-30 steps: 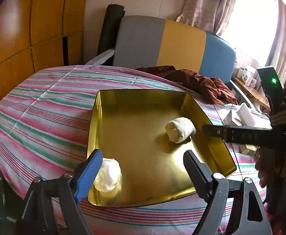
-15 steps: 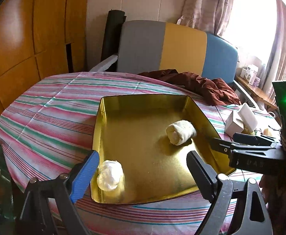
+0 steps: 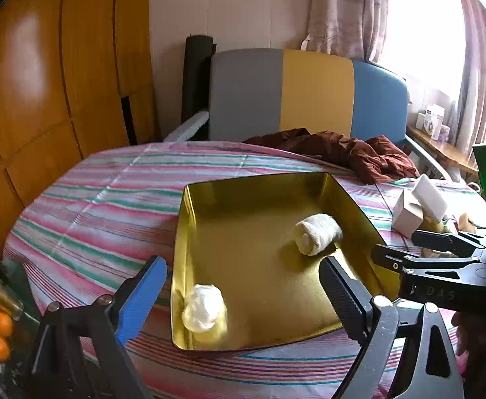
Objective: Organize objects
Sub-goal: 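Withdraw both tools from the tray back toward the pile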
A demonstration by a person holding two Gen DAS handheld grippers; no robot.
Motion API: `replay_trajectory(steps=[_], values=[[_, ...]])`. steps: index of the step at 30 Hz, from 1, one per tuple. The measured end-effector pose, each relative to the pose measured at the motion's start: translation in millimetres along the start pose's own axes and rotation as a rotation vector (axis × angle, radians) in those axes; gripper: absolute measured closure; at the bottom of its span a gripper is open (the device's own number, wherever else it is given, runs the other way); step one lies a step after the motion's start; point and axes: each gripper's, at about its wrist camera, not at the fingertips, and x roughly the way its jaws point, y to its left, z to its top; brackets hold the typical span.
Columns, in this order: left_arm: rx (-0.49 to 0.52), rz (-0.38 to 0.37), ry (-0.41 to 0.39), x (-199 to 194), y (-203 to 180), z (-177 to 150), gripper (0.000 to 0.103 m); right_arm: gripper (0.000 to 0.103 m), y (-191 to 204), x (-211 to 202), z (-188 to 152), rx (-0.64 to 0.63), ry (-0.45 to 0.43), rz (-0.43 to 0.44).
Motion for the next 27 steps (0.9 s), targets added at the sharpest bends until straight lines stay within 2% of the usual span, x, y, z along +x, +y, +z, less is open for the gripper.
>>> replay_trajectory(steps=[15,27], values=[[0.078,0.031,-0.048,-11.5,-17.2,3.4,0.008,0.024,-42.6,-18.7,-13.0,0.073,-0.021,-0.058],[0.146,0.005,-0.053,-11.8,-40.8,6.4,0.008,0.024,-91.2,-32.8,-26.7,0.159,-0.022,-0.126]])
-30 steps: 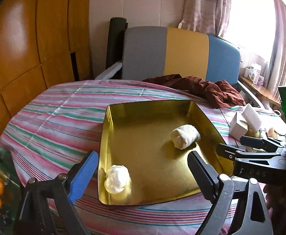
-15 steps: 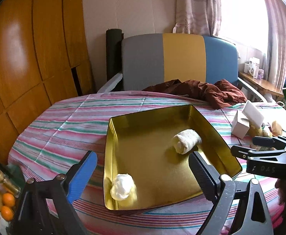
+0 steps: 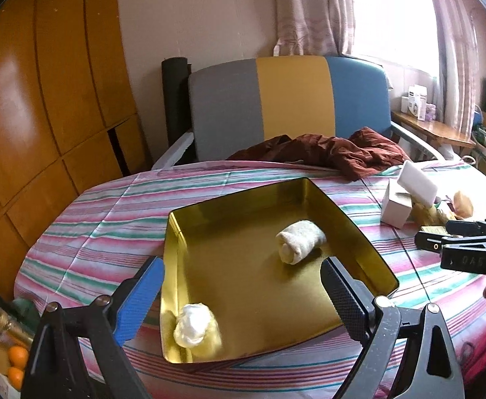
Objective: Organize objects
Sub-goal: 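Withdraw both tools from the tray back toward the pile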
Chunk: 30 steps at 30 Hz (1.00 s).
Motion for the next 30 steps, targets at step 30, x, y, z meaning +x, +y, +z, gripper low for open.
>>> replay_trajectory(steps=[30], values=[[0.195,-0.186,0.020,23.0,-96.4,13.0,0.007,0.024,-186.2,-22.8,-7.9,0.471,-0.020,-0.130]])
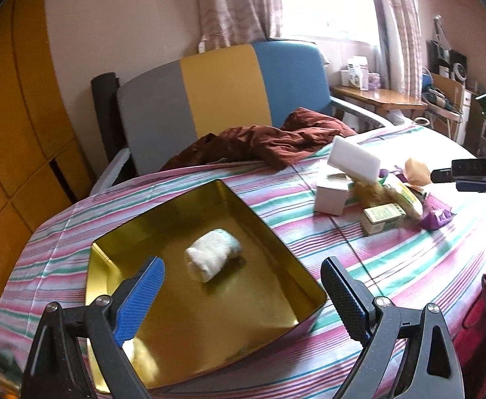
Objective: Organize objects
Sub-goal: 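Withdraw both tools from the tray back toward the pile, then grasp the green-labelled box with the left gripper while the right gripper approaches the pink roller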
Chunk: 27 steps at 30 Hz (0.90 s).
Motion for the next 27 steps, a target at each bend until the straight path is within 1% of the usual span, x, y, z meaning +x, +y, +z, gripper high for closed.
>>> replay_trajectory(steps=[4,7,11,13,17,20,27], values=[[0.029,-0.042,0.005,6.3,-13.9,3.2,0.007,0.024,-25.1,0.0,8.3,0.089,-0.004,0.011],[0.052,-0.083,0.004,11.5,-27.1,7.0,0.008,0.024,-49.7,1.9,11.9,0.186,-0.007,0.005],[0.083,-0.136,0.004,19.2,-44.0,12.1,0.008,0.024,-78.3,7.9,11.6,0.334,0.016,0.078],[0.093,-0.163,0.013,25.2,-52.7,14.9,0.008,0.024,-85.3,10.3,10.5,0.373,0.021,0.090],[0.133,-0.209,0.022,36.7,-75.9,20.1,0.008,0.024,-87.8,16.7,10.2,0.393,0.047,0.108],[0.182,-0.251,0.029,47.4,-94.8,24.4,0.008,0.024,-87.6,17.8,10.0,0.393,0.050,0.112],[0.244,-0.344,0.068,83.9,-130.1,38.3,0.008,0.024,-93.3,17.3,8.6,0.416,0.041,0.132]])
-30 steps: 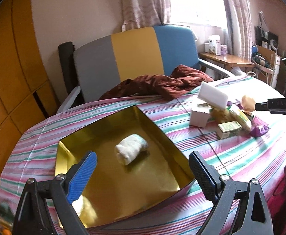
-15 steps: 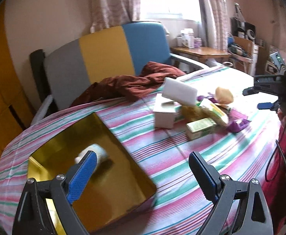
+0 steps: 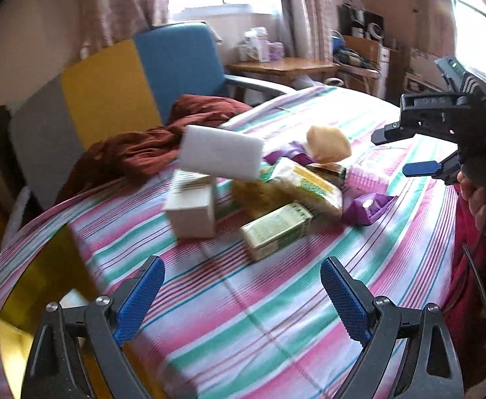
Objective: Organize objects
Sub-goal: 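Grasp the green-labelled box with the left gripper while the right gripper approaches the pink roller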
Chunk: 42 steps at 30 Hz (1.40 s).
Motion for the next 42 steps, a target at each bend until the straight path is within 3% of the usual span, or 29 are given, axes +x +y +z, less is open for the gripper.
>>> replay_trajectory(steps=[11,16,17,18,19,22,24,27,33,42], values=[[0.191,-0.043,0.040,73.3,-28.9,33.2,0.009,0.024,-2.2,3.5,1.1,0.008,0.024,0.026],[0.212,-0.067,0.081,100.3,-33.4,36.5,0.009,0.024,-5.2,2.7,1.5,0.028,0.015,0.030],[0.213,-0.074,0.092,104.4,-34.4,35.8,0.014,0.024,-6.5,1.9,1.8,0.036,0.011,0.030],[0.214,-0.078,0.108,106.8,-35.0,33.8,0.032,0.024,-8.9,0.6,2.4,0.047,0.004,0.026],[0.208,-0.098,0.132,109.9,-35.2,32.3,0.043,0.024,-10.2,0.2,2.7,0.055,-0.001,0.021],[0.168,-0.111,0.144,107.4,-32.6,23.7,0.055,0.024,-12.1,3.5,4.4,0.072,0.008,-0.016],[0.131,-0.123,0.156,101.6,-28.9,18.6,0.073,0.024,-10.5,9.2,7.5,0.070,0.025,-0.064],[0.053,-0.138,0.173,91.6,-21.3,7.2,0.073,0.024,-7.6,22.1,13.1,0.065,0.043,-0.116],[0.001,-0.153,0.165,65.8,-15.8,-17.1,0.073,0.024,-2.2,50.3,18.3,0.024,0.108,-0.200],[-0.088,-0.164,0.153,53.3,-3.8,-37.6,0.073,0.023,-1.9,66.1,20.5,0.000,0.147,-0.236]])
